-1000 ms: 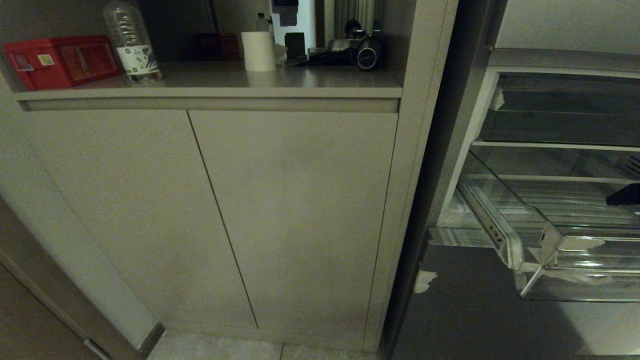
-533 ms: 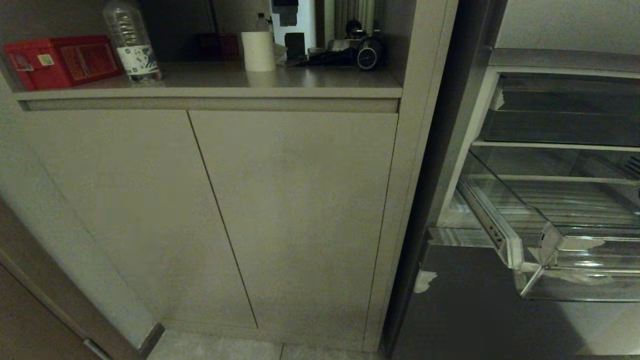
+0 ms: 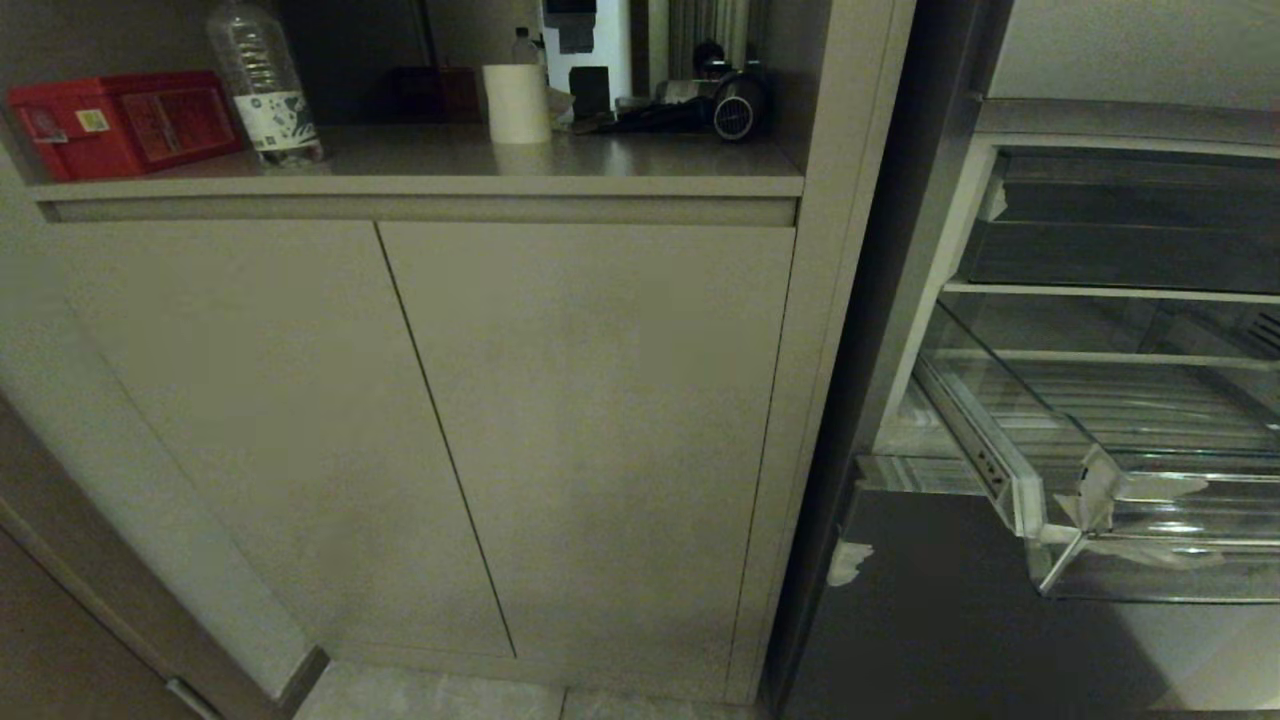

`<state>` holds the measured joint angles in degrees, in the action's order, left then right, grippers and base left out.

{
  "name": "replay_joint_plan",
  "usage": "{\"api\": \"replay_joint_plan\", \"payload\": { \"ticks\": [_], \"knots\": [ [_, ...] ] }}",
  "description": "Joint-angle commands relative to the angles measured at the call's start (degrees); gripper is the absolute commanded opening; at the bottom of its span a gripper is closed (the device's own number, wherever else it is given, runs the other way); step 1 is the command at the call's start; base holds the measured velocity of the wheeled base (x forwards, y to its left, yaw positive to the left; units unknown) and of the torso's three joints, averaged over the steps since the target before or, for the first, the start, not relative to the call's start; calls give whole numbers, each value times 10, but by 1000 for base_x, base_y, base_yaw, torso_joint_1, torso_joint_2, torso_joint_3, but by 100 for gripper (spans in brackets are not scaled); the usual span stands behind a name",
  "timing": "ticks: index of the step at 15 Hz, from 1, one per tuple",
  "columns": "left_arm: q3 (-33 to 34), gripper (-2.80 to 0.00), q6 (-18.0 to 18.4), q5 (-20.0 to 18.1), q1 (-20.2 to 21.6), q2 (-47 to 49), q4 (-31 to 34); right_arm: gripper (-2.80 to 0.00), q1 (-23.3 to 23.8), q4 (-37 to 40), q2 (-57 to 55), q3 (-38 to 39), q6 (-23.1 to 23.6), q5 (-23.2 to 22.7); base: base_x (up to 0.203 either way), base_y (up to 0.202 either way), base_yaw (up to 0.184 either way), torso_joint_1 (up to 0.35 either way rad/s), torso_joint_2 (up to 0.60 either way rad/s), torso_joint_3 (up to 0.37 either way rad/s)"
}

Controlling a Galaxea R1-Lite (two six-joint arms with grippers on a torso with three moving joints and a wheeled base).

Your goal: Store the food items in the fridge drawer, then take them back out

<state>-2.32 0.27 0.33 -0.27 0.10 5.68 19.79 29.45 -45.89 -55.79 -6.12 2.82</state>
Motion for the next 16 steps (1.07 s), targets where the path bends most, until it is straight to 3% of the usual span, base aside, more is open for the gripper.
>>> {"api": "replay_joint_plan", "payload": {
  "ticks": [1, 4, 9, 12, 16],
  "knots": [
    [0, -280, 0, 0, 0, 1, 0, 0, 0, -15, 116, 82, -38, 3, 0, 0, 0, 0, 0, 0],
    [0, -280, 0, 0, 0, 1, 0, 0, -1, -35, 175, 154, -114, 20, 0, 0, 0, 0, 0, 0],
    [0, -280, 0, 0, 0, 1, 0, 0, 2, -62, 242, 217, -156, 77, 0, 0, 0, 0, 0, 0],
    [0, -280, 0, 0, 0, 1, 0, 0, 84, -112, 242, 240, -161, 81, 0, 0, 0, 0, 0, 0],
    [0, -280, 0, 0, 0, 1, 0, 0, 270, -173, 242, 267, -163, 31, 0, 0, 0, 0, 0, 0]
  ]
}}
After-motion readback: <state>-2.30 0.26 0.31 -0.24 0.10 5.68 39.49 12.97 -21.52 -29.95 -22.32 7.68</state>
